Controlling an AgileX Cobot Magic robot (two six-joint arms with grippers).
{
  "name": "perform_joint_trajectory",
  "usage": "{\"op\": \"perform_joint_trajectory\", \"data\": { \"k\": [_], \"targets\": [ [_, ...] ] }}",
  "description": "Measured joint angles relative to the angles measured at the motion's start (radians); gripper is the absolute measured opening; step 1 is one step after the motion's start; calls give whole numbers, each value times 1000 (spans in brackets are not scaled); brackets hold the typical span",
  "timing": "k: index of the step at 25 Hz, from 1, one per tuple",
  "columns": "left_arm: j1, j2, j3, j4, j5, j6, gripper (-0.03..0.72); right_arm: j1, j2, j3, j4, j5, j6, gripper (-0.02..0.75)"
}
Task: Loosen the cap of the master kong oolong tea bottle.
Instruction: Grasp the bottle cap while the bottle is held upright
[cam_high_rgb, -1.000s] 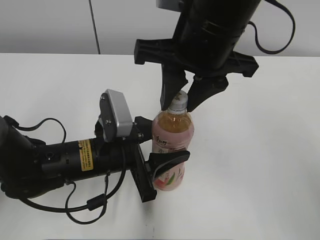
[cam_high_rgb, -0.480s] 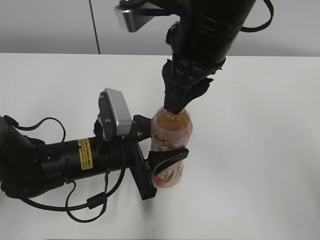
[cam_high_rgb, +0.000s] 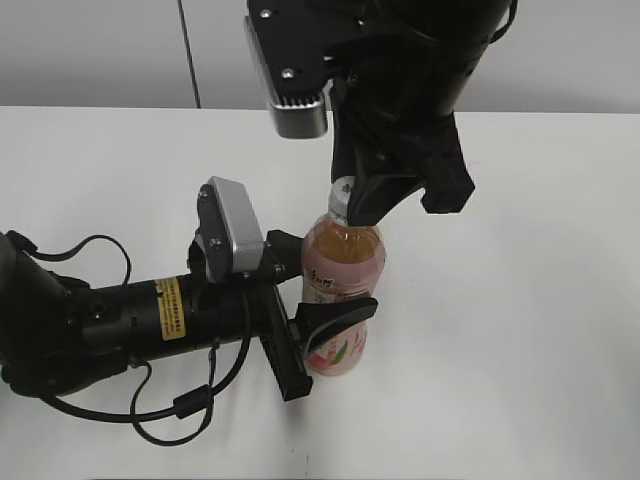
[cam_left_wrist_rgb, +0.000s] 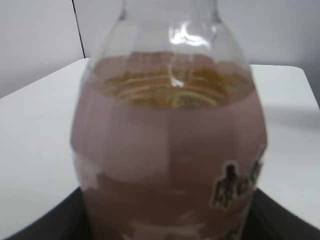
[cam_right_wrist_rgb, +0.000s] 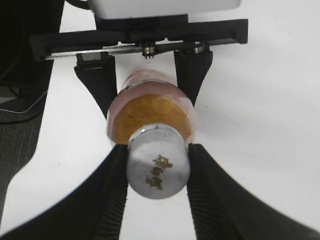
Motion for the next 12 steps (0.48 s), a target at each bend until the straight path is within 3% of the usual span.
{"op": "perform_joint_trajectory", "data": {
  "k": [10, 12],
  "targets": [
    [0, 0, 0, 1, 0, 0, 393, 0, 0, -1, 8, 0, 3, 281],
    [0, 0, 0, 2, 0, 0, 393, 0, 0, -1, 17, -2, 34, 314]
  ]
}}
